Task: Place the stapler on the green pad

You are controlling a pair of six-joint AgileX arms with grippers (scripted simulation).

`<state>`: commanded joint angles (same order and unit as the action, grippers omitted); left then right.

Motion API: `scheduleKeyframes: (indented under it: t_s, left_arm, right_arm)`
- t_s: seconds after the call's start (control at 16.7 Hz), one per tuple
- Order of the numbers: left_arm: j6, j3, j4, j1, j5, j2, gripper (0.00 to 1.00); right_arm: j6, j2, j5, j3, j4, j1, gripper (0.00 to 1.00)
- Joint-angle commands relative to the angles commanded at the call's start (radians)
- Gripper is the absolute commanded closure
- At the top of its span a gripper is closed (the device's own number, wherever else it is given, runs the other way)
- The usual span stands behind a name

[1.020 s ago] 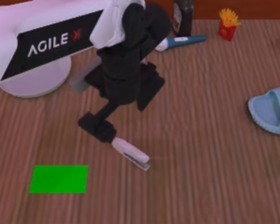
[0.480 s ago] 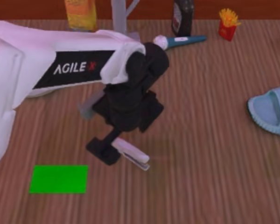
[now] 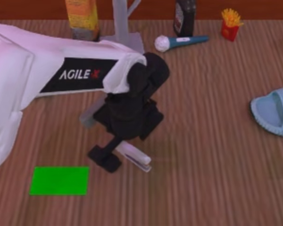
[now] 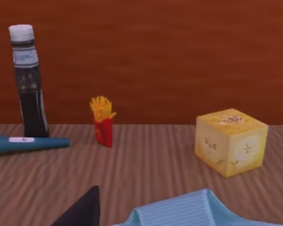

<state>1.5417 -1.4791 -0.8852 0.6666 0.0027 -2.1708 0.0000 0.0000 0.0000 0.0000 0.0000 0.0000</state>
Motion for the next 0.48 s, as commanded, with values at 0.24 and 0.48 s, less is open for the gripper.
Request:
scheduleKeyframes:
  t_s: [0.24, 0.48]
  left_arm:
    - [0.0, 0.0, 0.0, 0.0, 0.0, 0.0, 0.45]
    - [0.0, 0.0, 0.0, 0.0, 0.0, 0.0, 0.75]
  right_arm:
    - [0.0, 0.0, 0.0, 0.0, 0.0, 0.0, 0.0]
    - [0.0, 0.0, 0.0, 0.0, 0.0, 0.0, 0.0]
